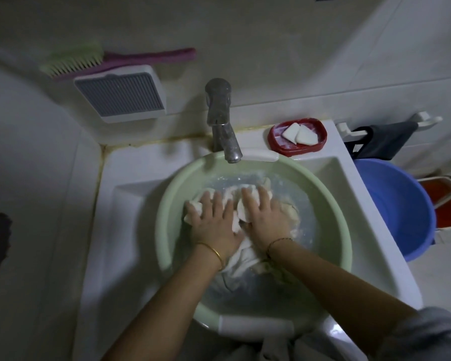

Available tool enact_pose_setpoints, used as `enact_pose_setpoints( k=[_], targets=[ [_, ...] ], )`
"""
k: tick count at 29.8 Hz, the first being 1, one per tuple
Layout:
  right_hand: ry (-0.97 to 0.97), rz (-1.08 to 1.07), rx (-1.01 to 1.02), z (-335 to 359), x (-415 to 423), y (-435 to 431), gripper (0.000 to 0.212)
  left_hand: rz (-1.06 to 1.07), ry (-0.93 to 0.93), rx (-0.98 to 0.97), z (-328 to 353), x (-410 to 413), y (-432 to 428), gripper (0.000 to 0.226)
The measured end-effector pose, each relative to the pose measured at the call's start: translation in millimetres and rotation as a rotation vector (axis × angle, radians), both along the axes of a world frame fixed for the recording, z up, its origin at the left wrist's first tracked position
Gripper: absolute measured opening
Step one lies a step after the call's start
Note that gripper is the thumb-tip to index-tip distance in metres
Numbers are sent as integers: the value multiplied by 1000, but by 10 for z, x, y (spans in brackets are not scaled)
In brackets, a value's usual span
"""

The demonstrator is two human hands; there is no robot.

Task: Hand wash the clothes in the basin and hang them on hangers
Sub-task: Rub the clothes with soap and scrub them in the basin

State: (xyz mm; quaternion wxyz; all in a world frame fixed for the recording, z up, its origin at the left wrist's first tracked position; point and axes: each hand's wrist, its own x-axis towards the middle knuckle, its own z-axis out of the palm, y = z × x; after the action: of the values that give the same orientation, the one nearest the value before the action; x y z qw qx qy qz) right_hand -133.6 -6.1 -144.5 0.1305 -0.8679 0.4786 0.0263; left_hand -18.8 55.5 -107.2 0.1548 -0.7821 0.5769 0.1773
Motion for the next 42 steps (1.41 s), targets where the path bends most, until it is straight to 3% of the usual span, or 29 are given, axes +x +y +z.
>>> enact_pose_setpoints(
  k=[5, 7, 10, 13, 15, 17, 19, 21, 22, 24, 26, 27, 29, 32, 34, 36, 39, 42],
  targets=[
    [377, 298, -6, -200, 5, 129, 66, -66, -66, 331, -232, -13, 61, 100],
    [430, 202, 127, -142, -12, 107, 58, -46, -74, 327, -245, -32, 45, 97],
    [163, 38, 423, -14, -20, -45, 41, 71, -42, 77, -198, 16, 0, 73],
    [-320, -264, 310, 103, 18, -188, 25, 150, -81, -112, -45, 16, -1, 70],
    [-597, -366, 209, 142, 23, -190, 25, 9, -134, -79, -48, -51, 12, 81],
    [-688, -401, 155, 125, -6, -121, 25, -105, -80, -3, -105, -75, 15, 90],
    [-485, -274, 112, 50, -28, -29, 33, -107, -25, 72, -186, -42, 4, 100],
    [-35, 1, 42, -62, -47, 16, 51, -82, -10, 193, -252, -15, -3, 104],
    [95, 61, 47, -124, -57, 32, 58, -45, 17, 283, -288, -19, 13, 102],
    [294, 74, 41, -256, -72, 51, 63, 75, 119, 399, -330, -19, 51, 91],
    [503, 122, 145, -119, -64, 50, 54, 20, 175, 542, -284, -25, 68, 68],
    [460, 115, 269, -9, -59, 0, 48, -24, 197, 551, -265, -23, 63, 60],
    [144, -42, 542, 185, -40, -164, 39, -95, 149, 410, -215, 7, 41, 62],
    [-230, -281, 319, 191, -24, -305, 25, 17, 79, -24, -142, 39, 7, 67],
    [-339, -314, 191, 119, -30, -208, 24, 15, 27, -139, -112, 6, -16, 80],
    [-173, -200, 68, 73, -97, -103, 37, -47, 49, -86, -125, -22, -33, 94],
    [227, 66, -3, -6, -155, -7, 70, -60, 49, 191, -214, -2, -4, 96],
    [407, 102, 93, -77, -139, 24, 64, -9, 148, 343, -255, -28, 31, 71]
  ],
)
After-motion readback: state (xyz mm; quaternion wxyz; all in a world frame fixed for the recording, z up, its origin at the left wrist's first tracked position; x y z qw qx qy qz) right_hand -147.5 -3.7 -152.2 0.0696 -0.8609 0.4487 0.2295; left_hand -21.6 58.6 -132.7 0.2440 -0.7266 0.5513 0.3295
